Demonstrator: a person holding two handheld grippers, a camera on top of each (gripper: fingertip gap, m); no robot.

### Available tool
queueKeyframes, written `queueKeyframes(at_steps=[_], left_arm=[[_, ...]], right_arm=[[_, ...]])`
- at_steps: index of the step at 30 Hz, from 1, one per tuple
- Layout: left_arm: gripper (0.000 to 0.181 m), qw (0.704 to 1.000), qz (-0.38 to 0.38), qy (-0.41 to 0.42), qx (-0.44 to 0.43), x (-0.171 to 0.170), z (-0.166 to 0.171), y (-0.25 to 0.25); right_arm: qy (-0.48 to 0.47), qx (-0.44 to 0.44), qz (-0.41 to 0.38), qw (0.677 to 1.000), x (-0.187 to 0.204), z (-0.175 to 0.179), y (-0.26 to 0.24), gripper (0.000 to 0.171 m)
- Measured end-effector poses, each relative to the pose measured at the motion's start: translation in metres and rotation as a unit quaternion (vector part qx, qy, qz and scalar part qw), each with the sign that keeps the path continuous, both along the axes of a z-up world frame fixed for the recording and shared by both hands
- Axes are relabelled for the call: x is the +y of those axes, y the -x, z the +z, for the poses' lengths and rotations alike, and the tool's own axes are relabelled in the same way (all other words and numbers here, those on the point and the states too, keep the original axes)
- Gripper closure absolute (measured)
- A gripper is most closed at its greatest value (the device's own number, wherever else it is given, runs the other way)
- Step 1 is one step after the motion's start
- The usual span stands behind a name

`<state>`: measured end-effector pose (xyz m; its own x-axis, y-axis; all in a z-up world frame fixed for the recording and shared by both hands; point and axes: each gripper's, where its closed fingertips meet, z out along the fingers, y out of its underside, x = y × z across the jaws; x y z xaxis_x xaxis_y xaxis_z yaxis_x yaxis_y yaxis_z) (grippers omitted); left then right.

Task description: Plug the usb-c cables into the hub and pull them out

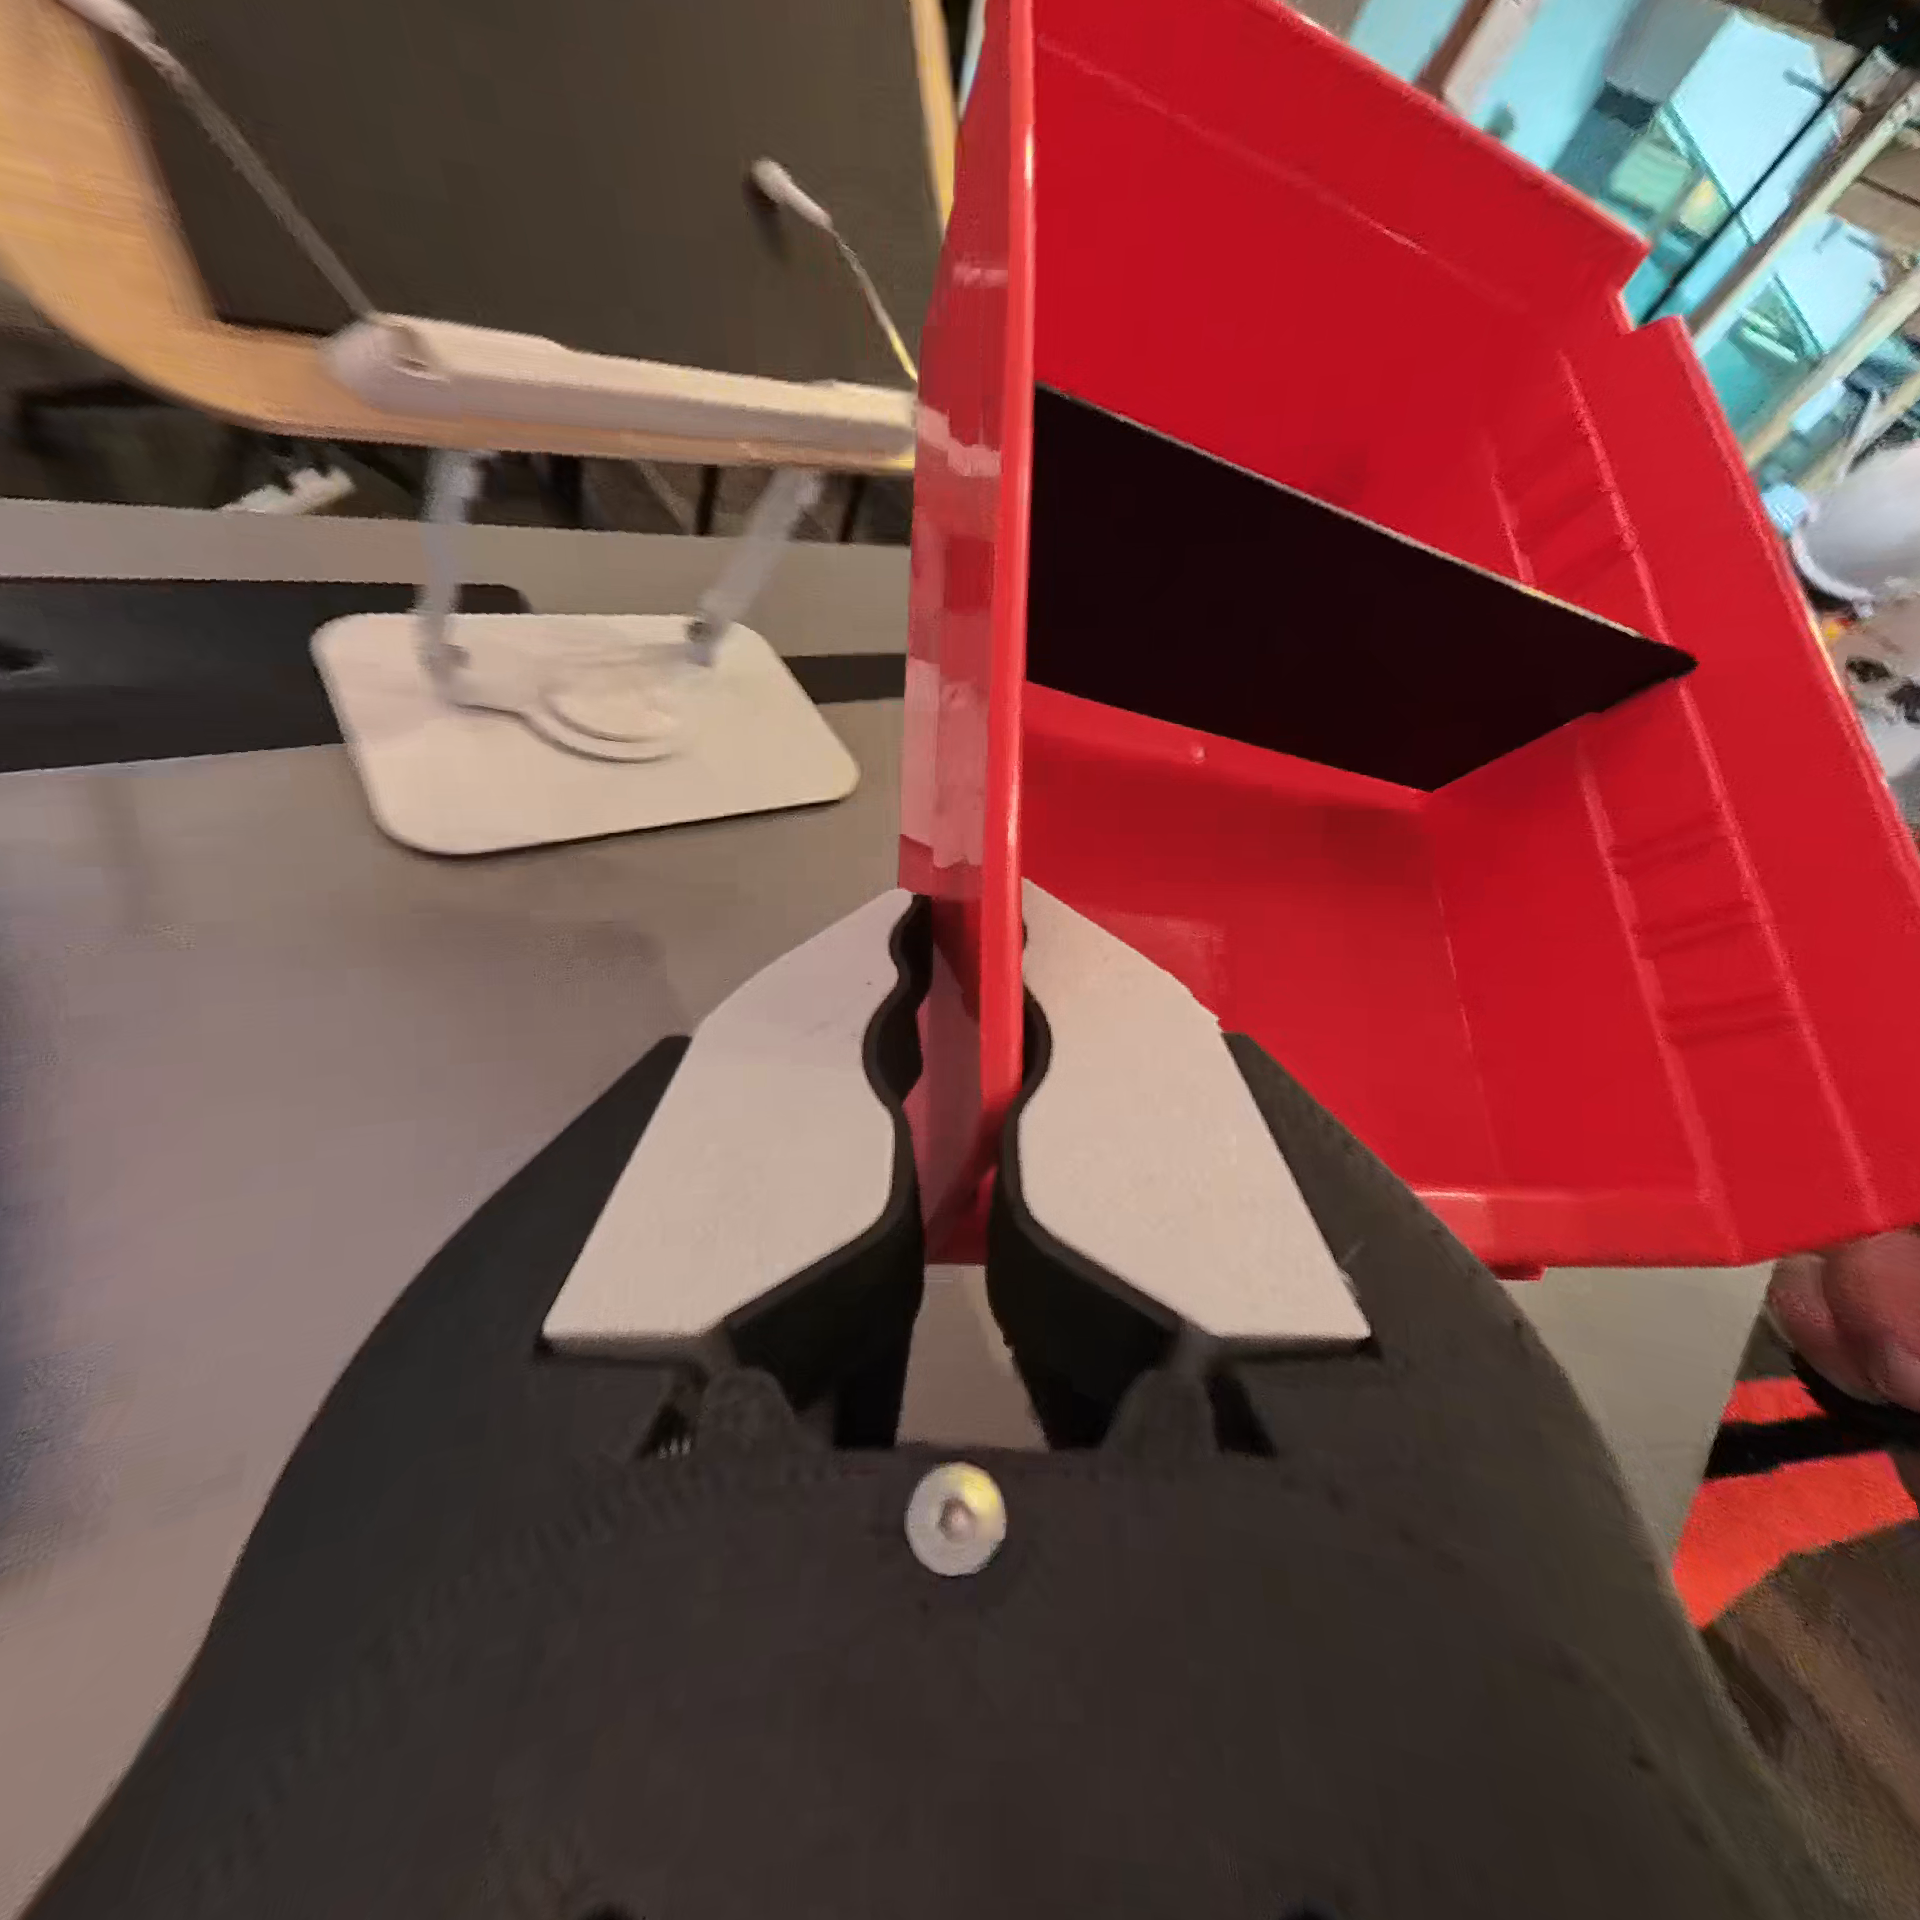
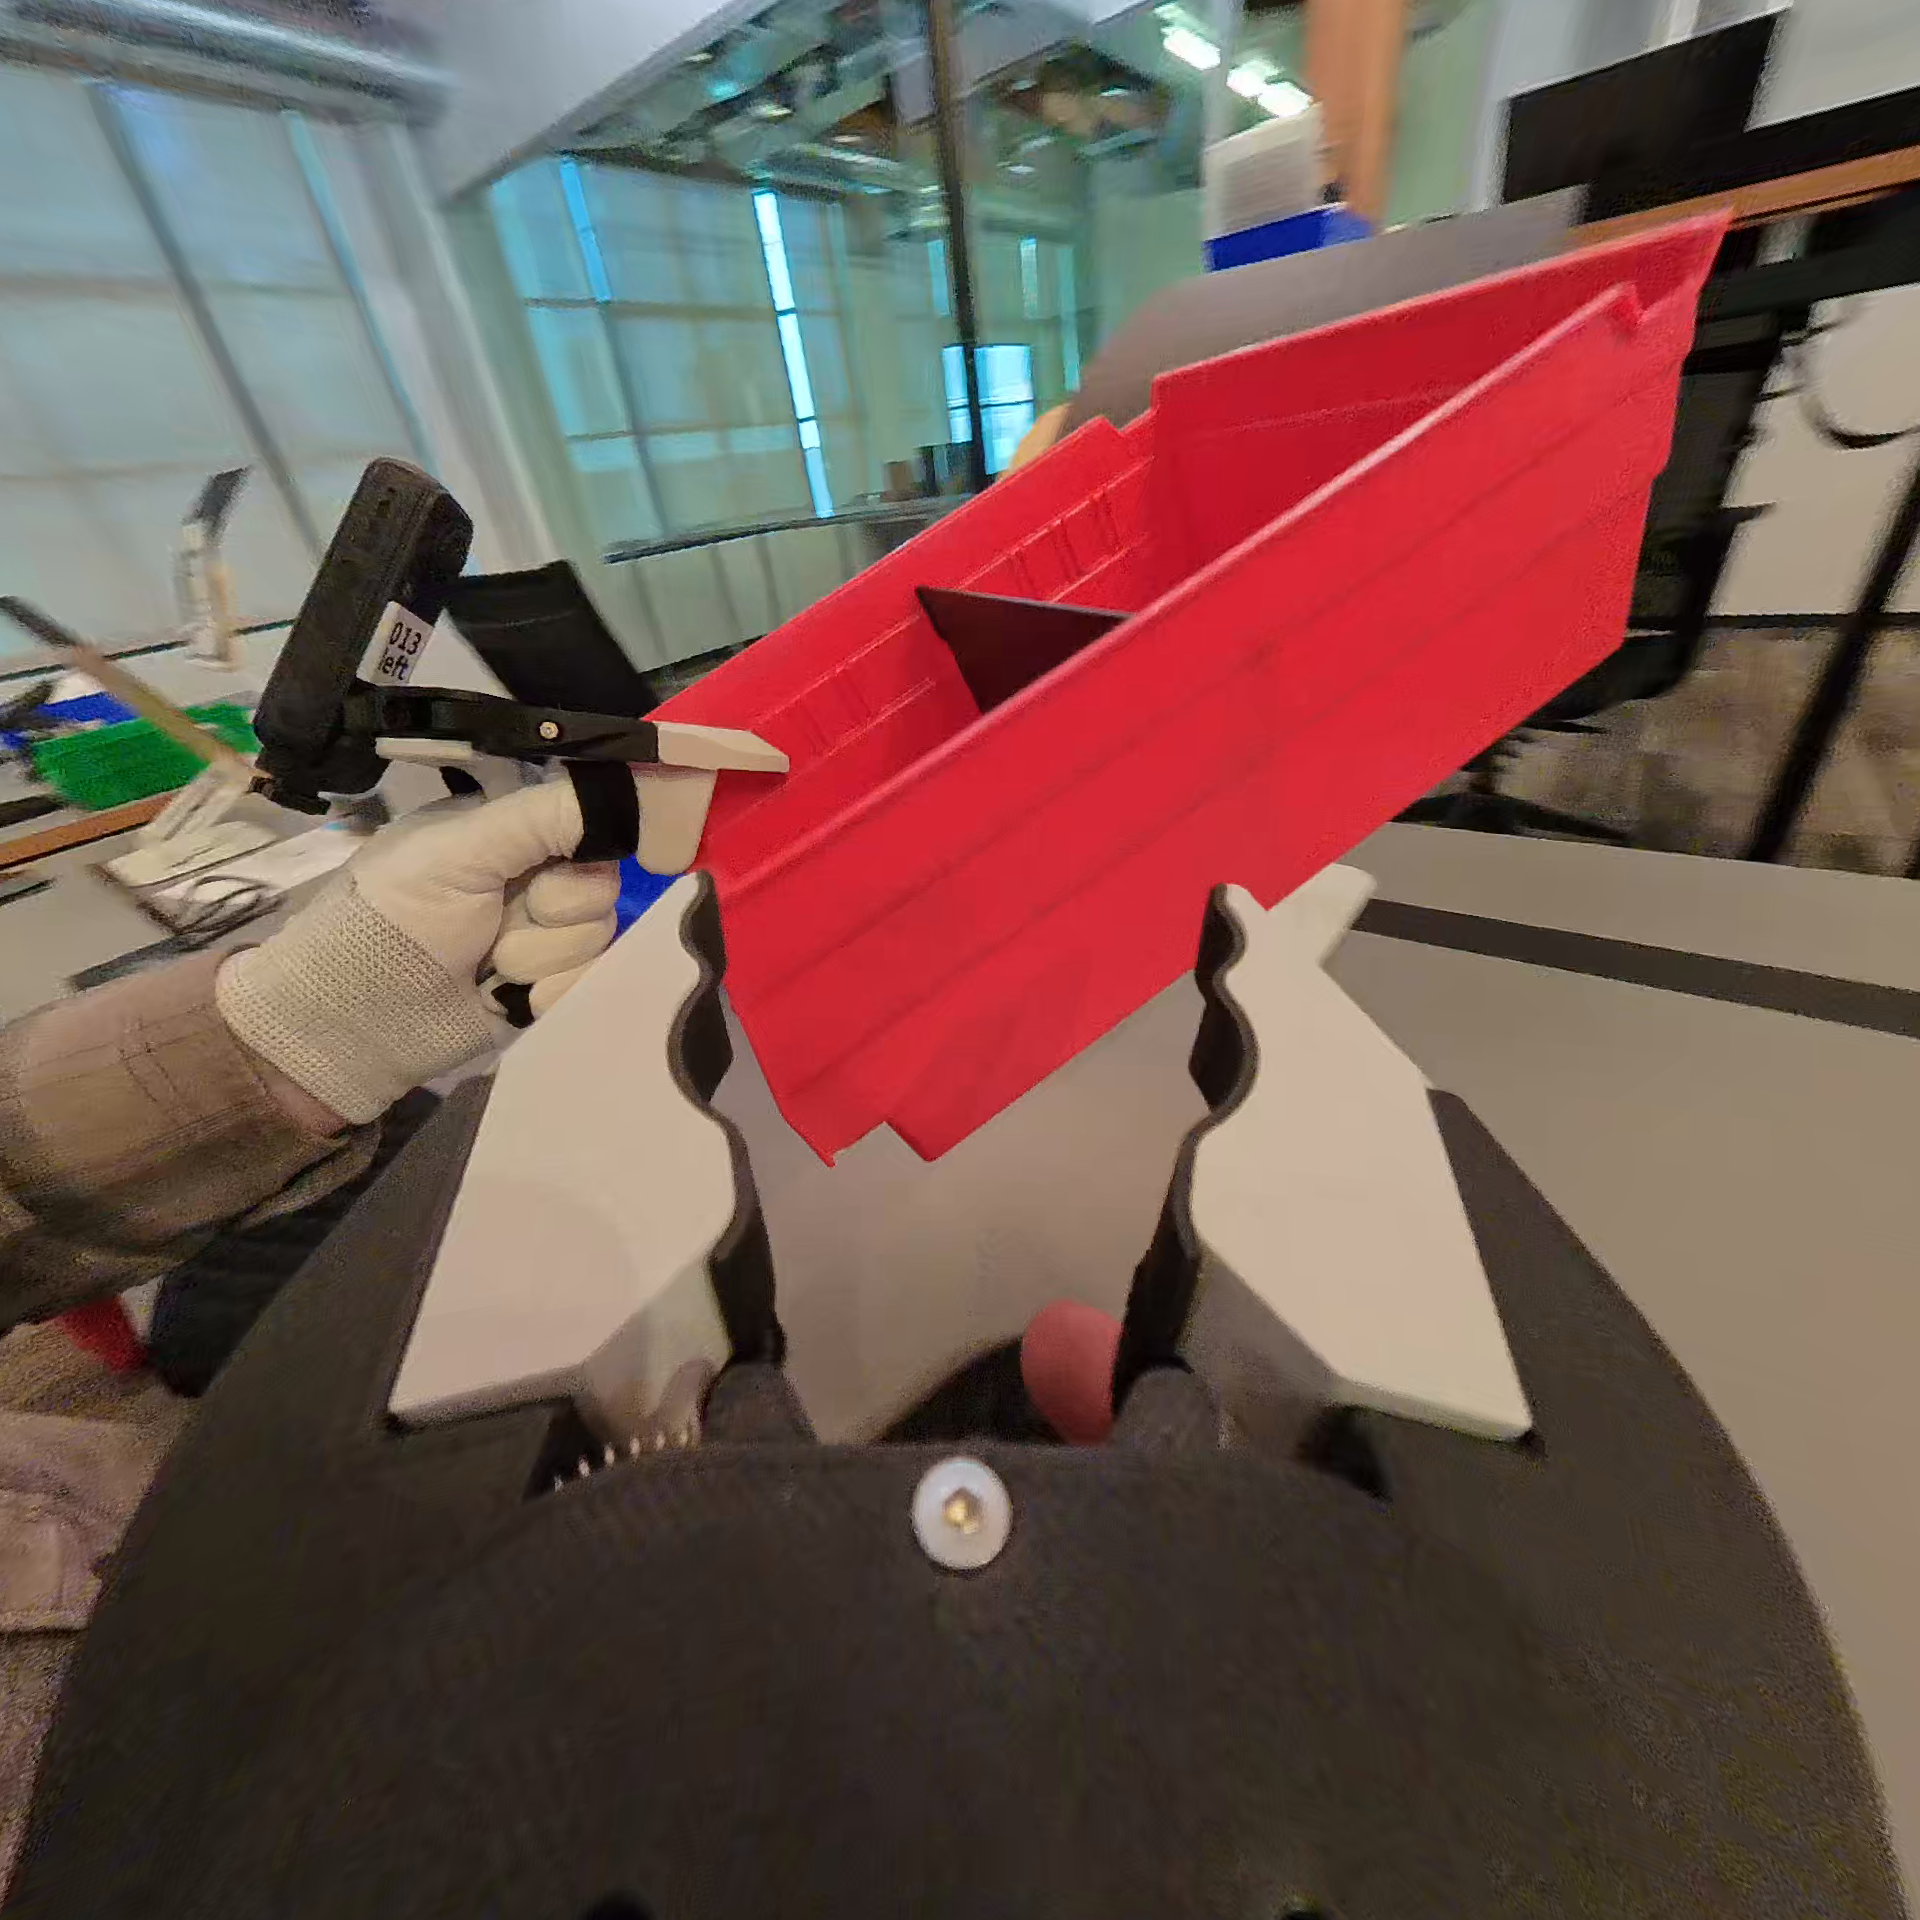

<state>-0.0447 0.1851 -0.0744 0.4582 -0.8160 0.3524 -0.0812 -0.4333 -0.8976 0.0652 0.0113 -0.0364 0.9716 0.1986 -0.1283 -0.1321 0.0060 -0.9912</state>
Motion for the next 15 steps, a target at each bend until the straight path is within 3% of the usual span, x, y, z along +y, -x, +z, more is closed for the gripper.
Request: queueKeyframes(at_steps=[3, 9, 15], left_arm=[[0.172, 0.999, -0.035, 0.006, 0.022, -0.013, -0.015, -0.052], [0.172, 0.995, -0.071, 0.047, 0.042, -0.029, -0.049, -0.141], [0.165, 0.990, -0.086, 0.083, 0.068, -0.034, -0.077, -0.198]], right_arm=[[0.018, -0.020, -0.031, 0.999, -0.018, -0.013, -0.019, 0.080], [0.116, -0.031, -0.082, 0.989, -0.011, -0.060, -0.072, 0.079], [0.166, 0.008, -0.138, 0.976, -0.004, -0.096, -0.150, 0.103]])
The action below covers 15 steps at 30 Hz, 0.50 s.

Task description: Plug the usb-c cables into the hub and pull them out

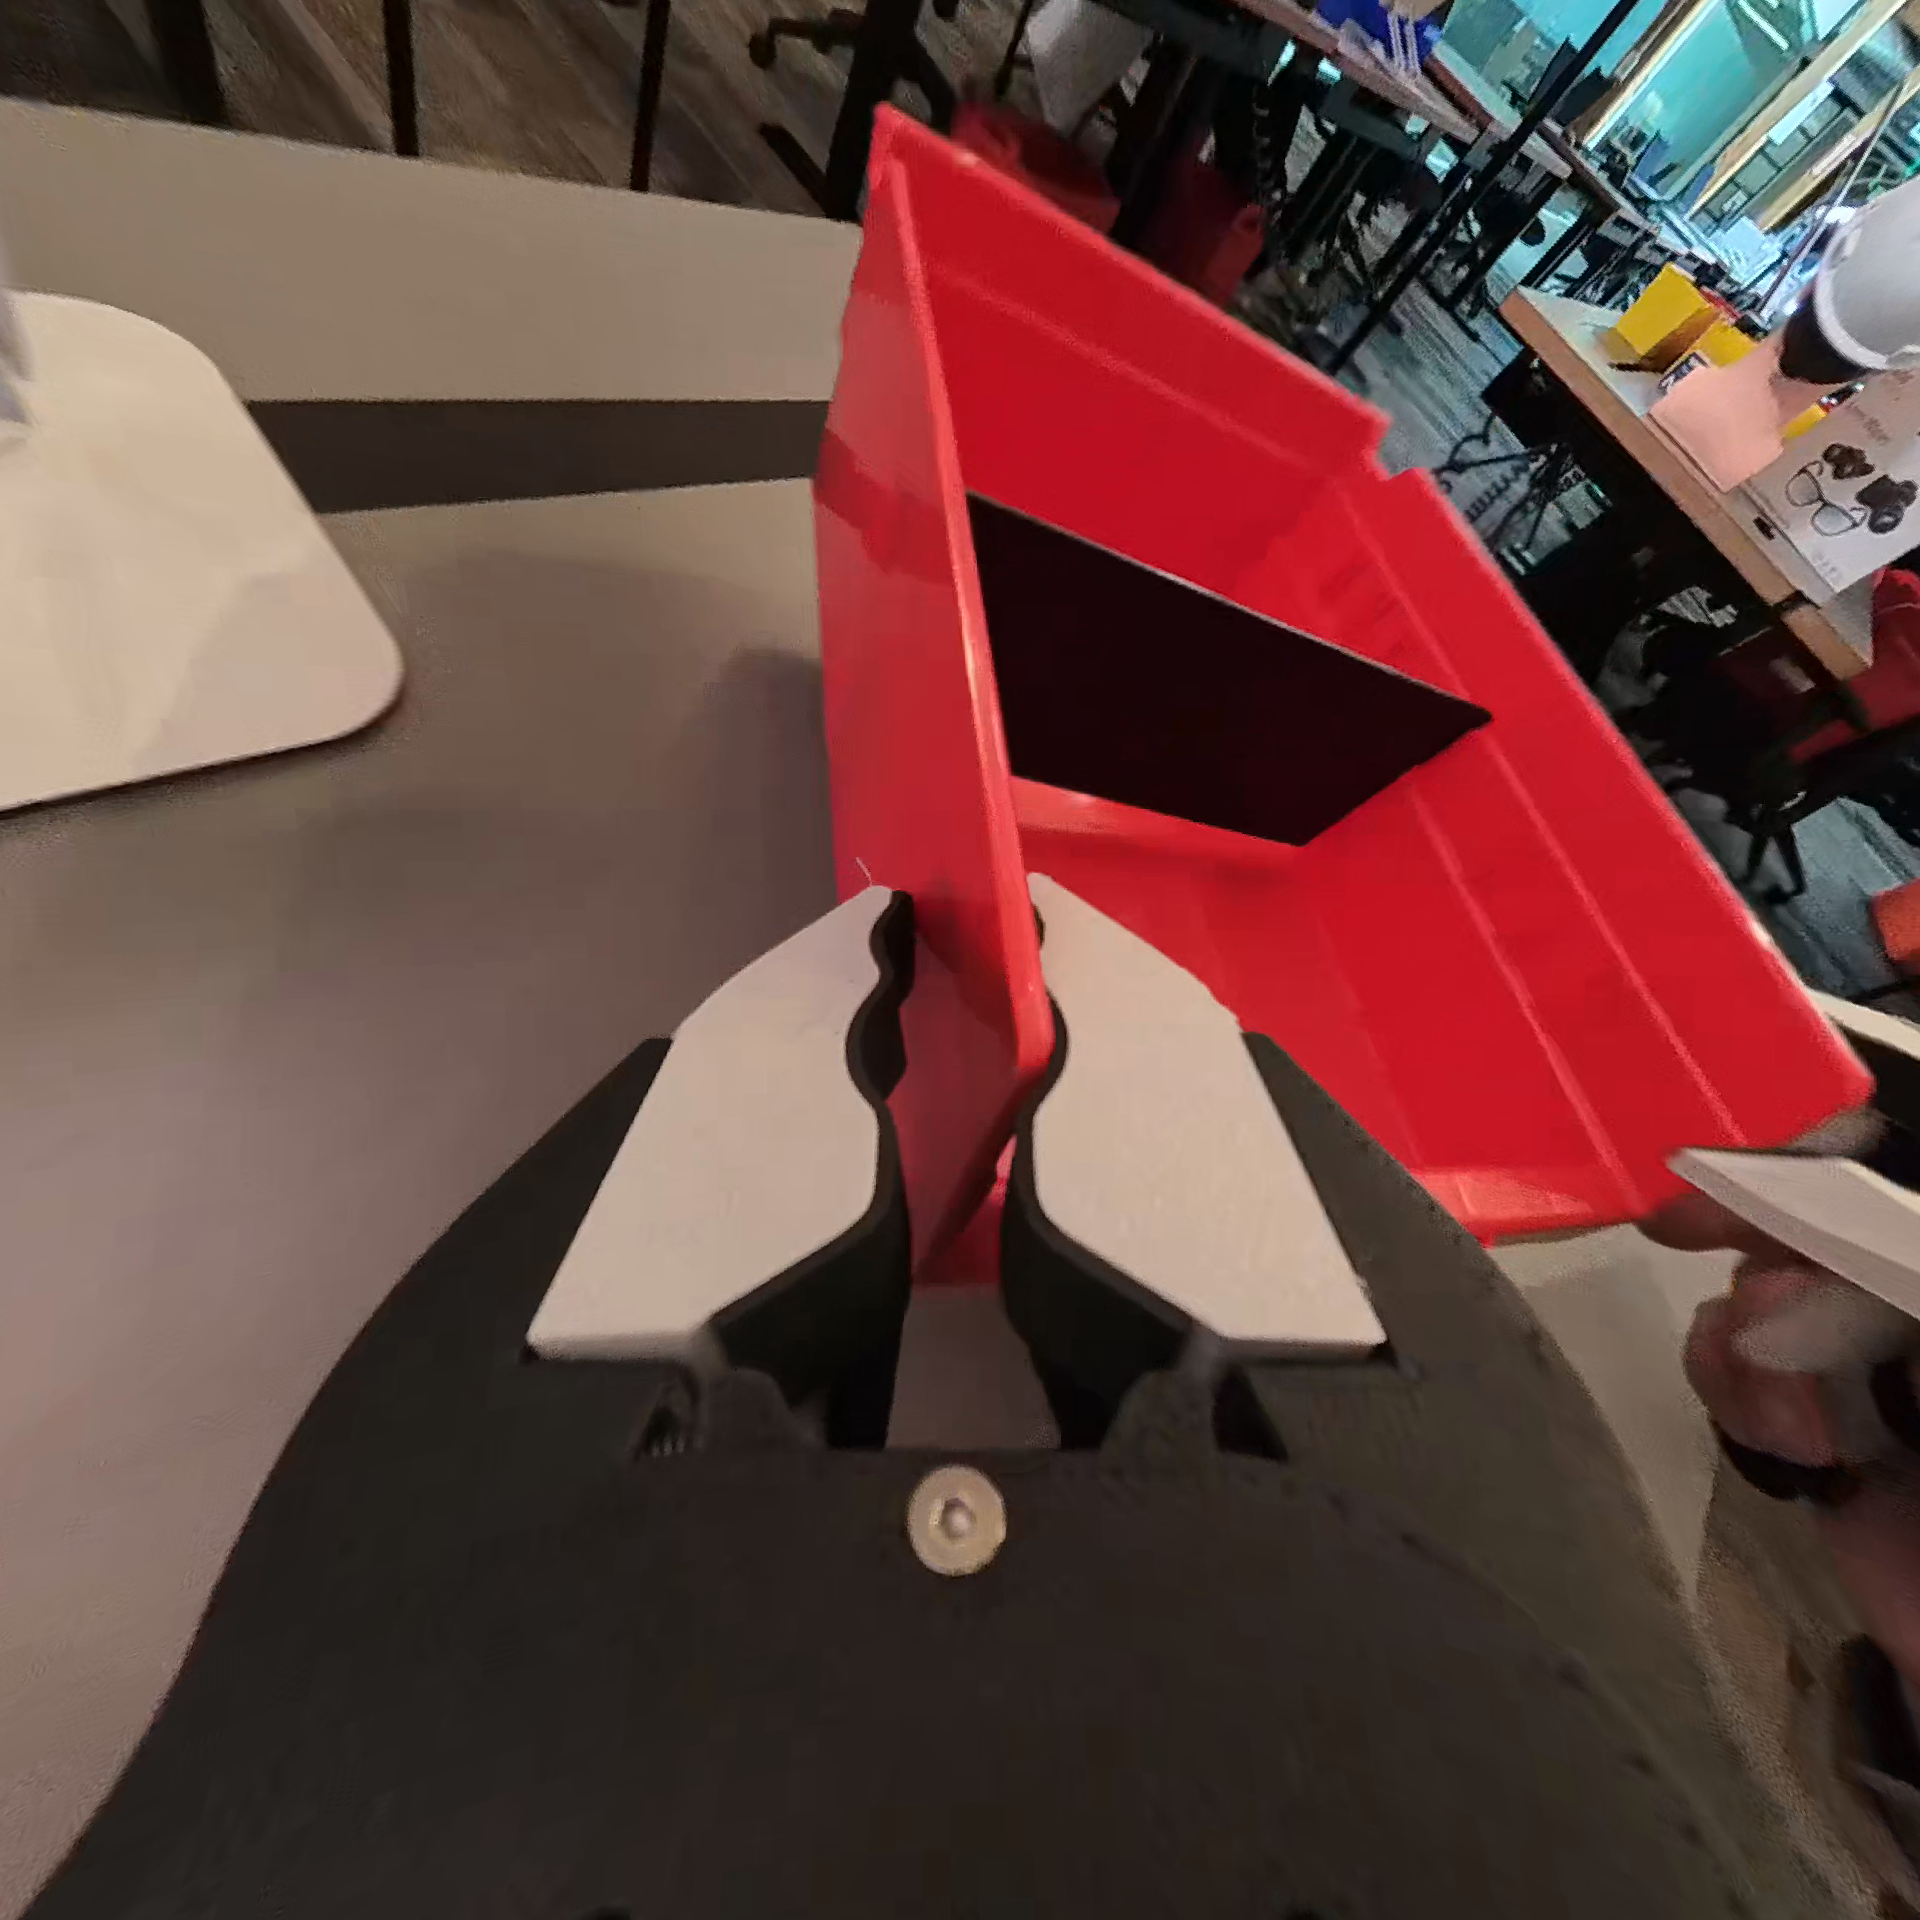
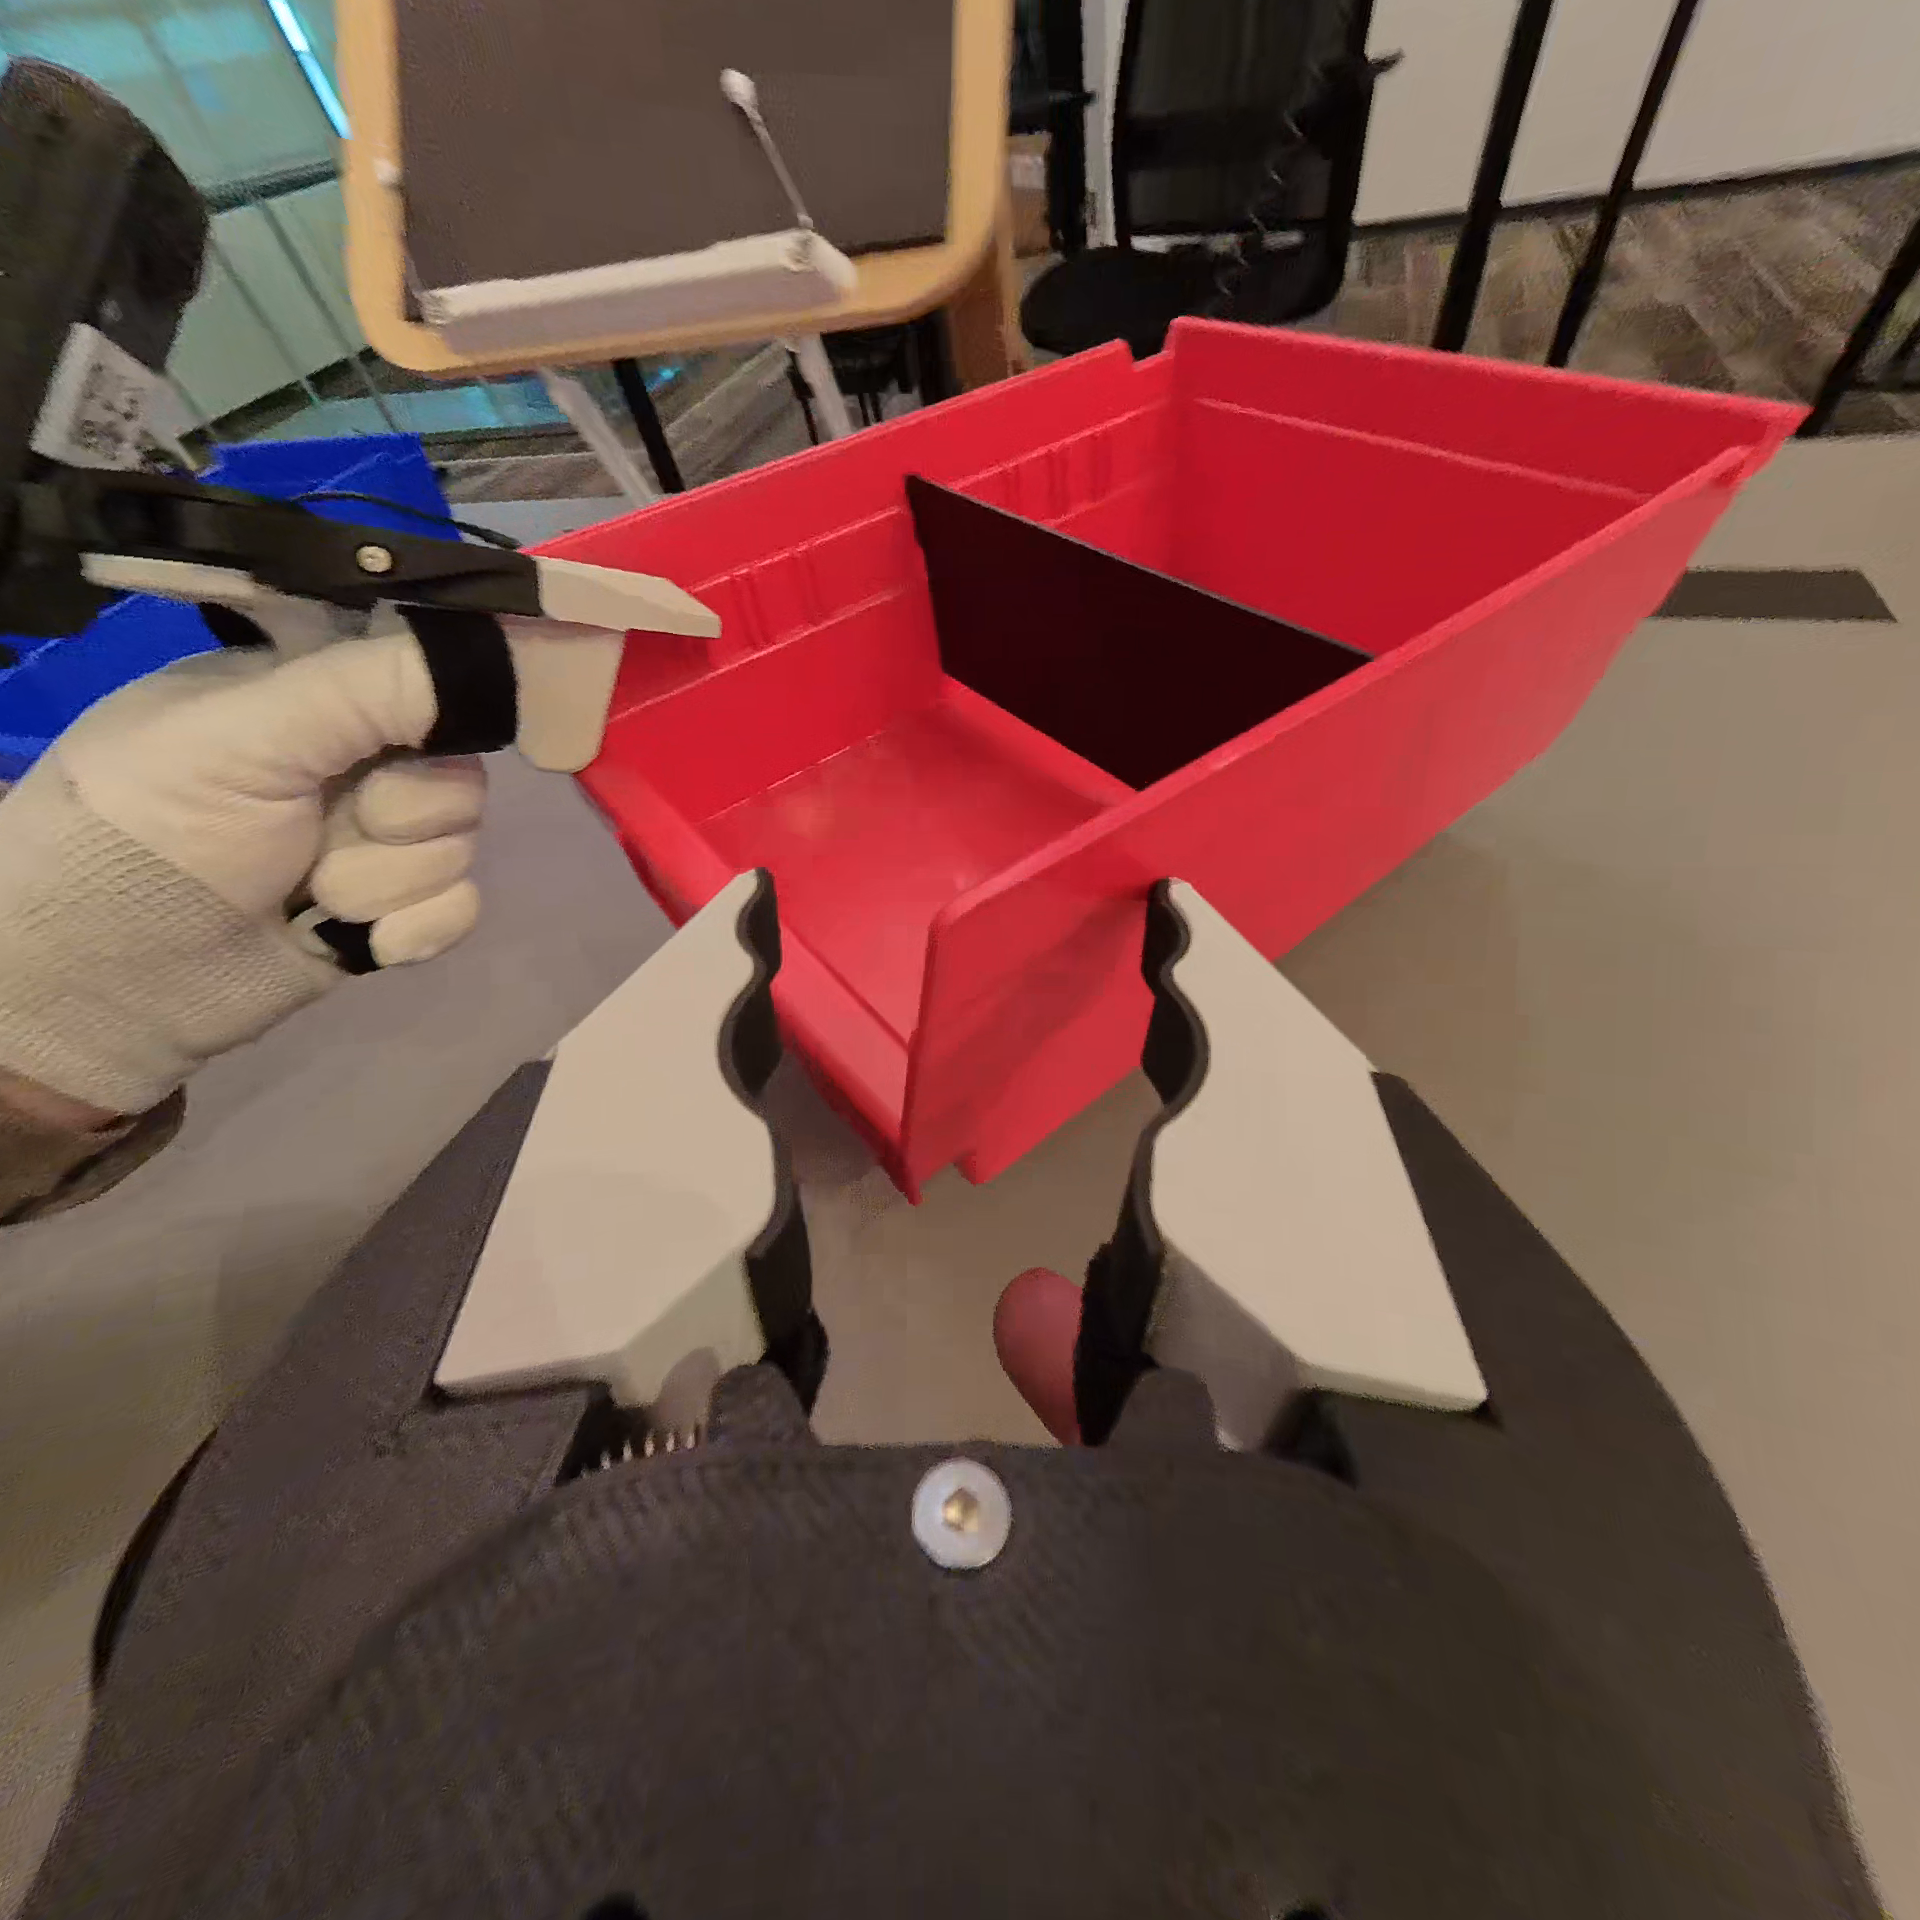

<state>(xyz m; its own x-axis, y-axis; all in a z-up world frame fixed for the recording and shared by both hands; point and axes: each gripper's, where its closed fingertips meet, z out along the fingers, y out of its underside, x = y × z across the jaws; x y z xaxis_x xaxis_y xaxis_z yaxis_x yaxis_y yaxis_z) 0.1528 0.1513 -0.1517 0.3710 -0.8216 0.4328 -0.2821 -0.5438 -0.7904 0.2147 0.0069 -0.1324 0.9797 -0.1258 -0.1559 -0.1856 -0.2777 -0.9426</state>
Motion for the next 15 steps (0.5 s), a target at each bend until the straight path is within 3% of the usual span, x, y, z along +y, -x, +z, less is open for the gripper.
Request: queueKeyframes(at_steps=[2, 6, 10, 15], left_arm=[[0.161, 1.000, -0.001, 0.007, -0.003, -0.003, 0.001, -0.013], [0.159, 1.000, -0.013, -0.007, 0.013, -0.011, -0.005, -0.028], [0.145, 0.996, -0.080, -0.002, 0.034, -0.049, -0.016, -0.049], [0.134, 0.986, -0.152, 0.034, 0.061, -0.086, -0.029, -0.080]], right_arm=[[0.006, 0.018, -0.008, 1.000, 0.003, -0.010, -0.019, 0.104], [0.002, 0.031, -0.020, 0.999, 0.001, -0.014, -0.052, 0.124], [0.034, 0.023, -0.047, 0.998, 0.000, -0.024, -0.097, 0.113], [0.059, 0.046, -0.065, 0.995, 0.002, -0.041, -0.157, 0.117]])
